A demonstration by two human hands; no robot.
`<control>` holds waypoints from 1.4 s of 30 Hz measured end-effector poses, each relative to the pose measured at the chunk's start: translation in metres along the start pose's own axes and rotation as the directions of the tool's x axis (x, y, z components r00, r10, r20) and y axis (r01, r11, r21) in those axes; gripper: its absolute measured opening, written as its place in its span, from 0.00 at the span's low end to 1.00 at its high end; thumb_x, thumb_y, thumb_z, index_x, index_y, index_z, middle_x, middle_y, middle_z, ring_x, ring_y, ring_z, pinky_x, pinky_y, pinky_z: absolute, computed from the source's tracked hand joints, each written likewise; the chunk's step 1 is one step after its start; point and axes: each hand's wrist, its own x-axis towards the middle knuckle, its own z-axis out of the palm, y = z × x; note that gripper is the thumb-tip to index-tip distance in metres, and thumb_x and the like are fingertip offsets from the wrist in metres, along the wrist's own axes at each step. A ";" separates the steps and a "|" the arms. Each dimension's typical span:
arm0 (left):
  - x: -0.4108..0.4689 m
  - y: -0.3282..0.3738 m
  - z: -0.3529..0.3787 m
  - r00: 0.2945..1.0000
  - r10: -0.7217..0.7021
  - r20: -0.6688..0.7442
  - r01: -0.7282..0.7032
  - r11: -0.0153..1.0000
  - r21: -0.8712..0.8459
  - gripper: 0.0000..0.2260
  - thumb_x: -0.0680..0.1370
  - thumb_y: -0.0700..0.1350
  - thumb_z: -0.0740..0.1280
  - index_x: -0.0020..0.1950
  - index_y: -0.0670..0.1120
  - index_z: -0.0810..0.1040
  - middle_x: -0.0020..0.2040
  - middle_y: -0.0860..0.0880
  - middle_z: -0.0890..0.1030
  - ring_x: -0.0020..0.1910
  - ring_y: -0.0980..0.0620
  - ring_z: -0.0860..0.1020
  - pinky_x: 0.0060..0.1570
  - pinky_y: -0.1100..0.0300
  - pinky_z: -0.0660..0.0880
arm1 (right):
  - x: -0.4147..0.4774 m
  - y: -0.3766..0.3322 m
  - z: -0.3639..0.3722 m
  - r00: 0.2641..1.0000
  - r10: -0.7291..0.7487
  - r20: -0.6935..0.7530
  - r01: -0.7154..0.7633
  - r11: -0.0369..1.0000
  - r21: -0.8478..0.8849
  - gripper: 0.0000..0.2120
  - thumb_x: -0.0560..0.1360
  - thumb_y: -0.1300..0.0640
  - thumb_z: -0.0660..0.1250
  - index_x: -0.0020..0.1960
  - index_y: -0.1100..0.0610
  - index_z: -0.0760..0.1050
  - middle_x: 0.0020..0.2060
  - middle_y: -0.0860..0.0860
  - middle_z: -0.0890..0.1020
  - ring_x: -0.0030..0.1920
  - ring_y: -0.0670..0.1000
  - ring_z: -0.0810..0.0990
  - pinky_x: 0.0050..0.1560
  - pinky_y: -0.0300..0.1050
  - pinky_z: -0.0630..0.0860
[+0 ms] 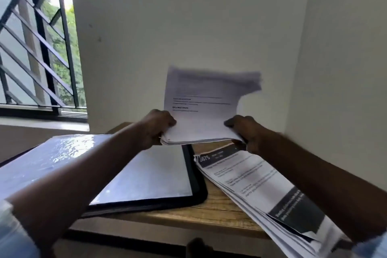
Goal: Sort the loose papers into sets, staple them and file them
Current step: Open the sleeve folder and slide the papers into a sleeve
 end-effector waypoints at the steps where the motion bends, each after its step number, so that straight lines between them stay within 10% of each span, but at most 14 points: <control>1: 0.007 0.000 -0.010 0.999 -0.037 0.000 0.037 0.999 0.004 0.10 0.79 0.36 0.66 0.60 0.40 0.80 0.50 0.41 0.84 0.44 0.42 0.82 0.41 0.53 0.79 | -0.001 -0.003 0.004 0.997 -0.044 0.060 0.042 0.999 0.023 0.12 0.79 0.56 0.69 0.58 0.59 0.71 0.38 0.59 0.73 0.31 0.54 0.71 0.25 0.36 0.65; 7: 0.051 -0.017 -0.080 0.995 -0.080 0.054 0.073 0.990 0.120 0.08 0.80 0.33 0.66 0.53 0.42 0.82 0.43 0.43 0.84 0.35 0.50 0.76 0.34 0.60 0.73 | 0.043 -0.016 0.076 0.919 -0.389 0.055 0.393 0.917 -0.073 0.17 0.72 0.48 0.71 0.55 0.59 0.81 0.51 0.57 0.85 0.49 0.59 0.84 0.51 0.53 0.82; 9: 0.069 -0.024 -0.097 0.998 -0.057 0.038 0.056 0.998 0.019 0.11 0.81 0.30 0.64 0.55 0.41 0.83 0.40 0.44 0.85 0.30 0.53 0.77 0.29 0.64 0.73 | 0.048 -0.023 0.096 0.884 -0.462 0.062 0.461 0.887 0.036 0.11 0.79 0.48 0.70 0.47 0.56 0.80 0.43 0.53 0.84 0.45 0.56 0.84 0.44 0.50 0.82; 12: 0.106 -0.027 -0.123 0.998 -0.017 -0.067 0.009 0.994 -0.111 0.15 0.81 0.28 0.61 0.60 0.42 0.81 0.42 0.46 0.84 0.40 0.47 0.76 0.27 0.63 0.74 | 0.054 -0.036 0.129 0.939 -0.313 0.141 0.180 0.798 0.576 0.28 0.84 0.36 0.54 0.51 0.59 0.79 0.37 0.54 0.84 0.30 0.53 0.84 0.26 0.39 0.76; 14: 0.135 -0.026 -0.143 0.987 0.025 -0.161 -0.050 0.987 -0.153 0.15 0.80 0.29 0.61 0.58 0.44 0.82 0.46 0.45 0.84 0.51 0.42 0.72 0.42 0.54 0.76 | 0.073 -0.033 0.156 0.957 -0.220 0.188 0.057 0.780 0.623 0.37 0.81 0.29 0.47 0.56 0.60 0.78 0.34 0.56 0.83 0.26 0.53 0.80 0.23 0.38 0.72; 18: 0.185 -0.024 -0.167 0.952 0.063 -0.300 -0.147 0.953 -0.266 0.15 0.79 0.29 0.63 0.52 0.47 0.81 0.51 0.45 0.84 0.53 0.42 0.74 0.60 0.45 0.73 | 0.094 -0.011 0.211 0.926 -0.322 0.196 0.307 0.946 0.104 0.35 0.82 0.30 0.51 0.48 0.58 0.82 0.35 0.56 0.82 0.31 0.53 0.82 0.33 0.45 0.76; 21: 0.213 -0.041 -0.167 0.940 0.061 -0.336 -0.197 0.902 -0.385 0.14 0.78 0.30 0.65 0.51 0.48 0.83 0.48 0.45 0.83 0.52 0.43 0.73 0.48 0.50 0.71 | 0.107 0.015 0.236 0.649 -0.557 0.518 0.746 0.334 -0.575 0.28 0.78 0.35 0.53 0.51 0.55 0.82 0.49 0.56 0.82 0.50 0.58 0.81 0.52 0.54 0.79; 23: 0.225 -0.061 -0.163 0.938 0.053 -0.342 -0.208 0.876 -0.435 0.13 0.76 0.32 0.68 0.51 0.49 0.84 0.49 0.44 0.81 0.50 0.43 0.72 0.48 0.50 0.71 | 0.109 0.025 0.247 0.569 -0.550 0.611 0.786 0.145 -0.601 0.23 0.79 0.39 0.52 0.48 0.53 0.80 0.52 0.54 0.80 0.54 0.59 0.77 0.56 0.55 0.76; 32: 0.241 -0.093 -0.155 0.959 -0.034 -0.281 -0.126 0.839 -0.529 0.16 0.78 0.29 0.62 0.57 0.45 0.81 0.50 0.45 0.82 0.41 0.47 0.71 0.25 0.64 0.69 | 0.103 0.027 0.246 0.450 -0.748 0.488 0.842 0.174 -0.511 0.03 0.76 0.51 0.65 0.46 0.48 0.77 0.46 0.46 0.79 0.52 0.52 0.74 0.53 0.53 0.67; 42: 0.226 -0.085 -0.149 0.994 0.015 -0.110 -0.074 0.827 -0.558 0.14 0.82 0.31 0.61 0.65 0.42 0.76 0.51 0.45 0.80 0.32 0.51 0.72 0.25 0.65 0.74 | 0.093 0.014 0.241 0.386 -0.728 0.566 0.843 0.030 -0.536 0.16 0.69 0.53 0.71 0.55 0.47 0.74 0.45 0.42 0.76 0.51 0.49 0.74 0.60 0.50 0.63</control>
